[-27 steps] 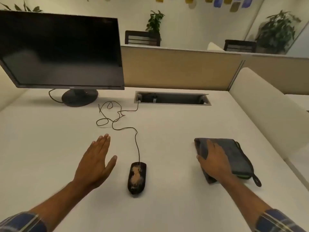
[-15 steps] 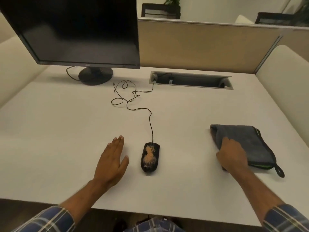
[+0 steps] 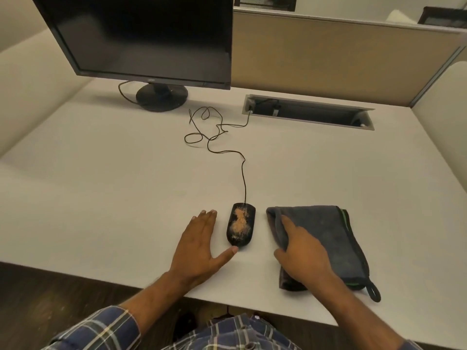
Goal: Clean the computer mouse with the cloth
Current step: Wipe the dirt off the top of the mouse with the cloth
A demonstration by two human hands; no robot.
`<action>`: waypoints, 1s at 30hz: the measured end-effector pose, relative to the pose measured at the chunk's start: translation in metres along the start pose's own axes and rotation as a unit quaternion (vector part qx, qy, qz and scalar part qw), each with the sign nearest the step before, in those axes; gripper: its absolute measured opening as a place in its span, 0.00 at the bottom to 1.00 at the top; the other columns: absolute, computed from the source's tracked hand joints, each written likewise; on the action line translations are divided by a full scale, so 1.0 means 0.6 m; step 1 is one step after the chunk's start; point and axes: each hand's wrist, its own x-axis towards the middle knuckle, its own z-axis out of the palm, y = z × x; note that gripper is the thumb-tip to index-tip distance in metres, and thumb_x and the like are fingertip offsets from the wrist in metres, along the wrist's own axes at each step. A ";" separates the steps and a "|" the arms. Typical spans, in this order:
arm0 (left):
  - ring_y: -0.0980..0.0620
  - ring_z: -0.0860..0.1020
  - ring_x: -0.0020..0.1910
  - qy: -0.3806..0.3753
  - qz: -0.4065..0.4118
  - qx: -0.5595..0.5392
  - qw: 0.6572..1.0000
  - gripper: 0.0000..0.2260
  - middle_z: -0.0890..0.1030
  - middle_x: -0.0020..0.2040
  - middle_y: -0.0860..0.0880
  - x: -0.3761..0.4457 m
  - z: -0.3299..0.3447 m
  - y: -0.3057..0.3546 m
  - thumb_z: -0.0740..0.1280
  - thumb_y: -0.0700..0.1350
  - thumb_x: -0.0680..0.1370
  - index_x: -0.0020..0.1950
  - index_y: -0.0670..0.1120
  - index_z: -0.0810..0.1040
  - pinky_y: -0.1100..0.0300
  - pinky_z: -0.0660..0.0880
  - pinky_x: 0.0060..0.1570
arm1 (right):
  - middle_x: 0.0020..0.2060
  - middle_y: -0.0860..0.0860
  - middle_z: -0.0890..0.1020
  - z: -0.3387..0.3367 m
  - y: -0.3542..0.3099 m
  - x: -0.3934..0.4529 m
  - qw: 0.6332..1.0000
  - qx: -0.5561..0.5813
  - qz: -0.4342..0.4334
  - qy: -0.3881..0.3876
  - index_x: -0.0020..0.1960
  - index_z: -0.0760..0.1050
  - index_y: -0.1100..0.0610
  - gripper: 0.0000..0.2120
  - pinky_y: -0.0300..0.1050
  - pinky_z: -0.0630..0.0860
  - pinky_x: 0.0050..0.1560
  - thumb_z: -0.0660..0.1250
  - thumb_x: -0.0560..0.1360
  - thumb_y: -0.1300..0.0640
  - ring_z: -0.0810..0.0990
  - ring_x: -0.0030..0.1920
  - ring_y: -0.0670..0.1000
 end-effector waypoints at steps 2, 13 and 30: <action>0.61 0.41 0.76 0.005 0.001 0.000 1.000 0.47 0.51 0.80 0.52 0.003 0.006 0.011 0.53 0.78 0.70 0.80 0.51 0.49 0.65 0.37 0.72 | 0.59 0.52 0.76 0.002 0.000 0.005 1.000 -0.021 0.002 -0.006 0.77 0.53 0.47 0.37 0.44 0.75 0.47 0.65 0.72 0.45 0.77 0.52 0.52; 0.49 0.73 0.62 0.080 0.017 0.026 0.996 0.42 0.75 0.63 0.49 0.028 0.015 0.049 0.61 0.75 0.67 0.70 0.47 0.69 0.55 0.66 0.63 | 0.75 0.52 0.61 0.003 0.040 0.077 0.994 -0.079 -0.065 0.033 0.78 0.51 0.47 0.43 0.57 0.56 0.72 0.65 0.69 0.34 0.57 0.75 0.56; 0.51 0.74 0.51 0.128 0.028 0.033 0.991 0.35 0.78 0.53 0.51 0.029 0.027 0.043 0.64 0.72 0.68 0.63 0.48 0.74 0.54 0.66 0.50 | 0.49 0.49 0.76 0.029 0.012 0.024 0.956 0.006 -0.227 0.184 0.70 0.70 0.44 0.22 0.45 0.60 0.53 0.61 0.76 0.45 0.72 0.50 0.50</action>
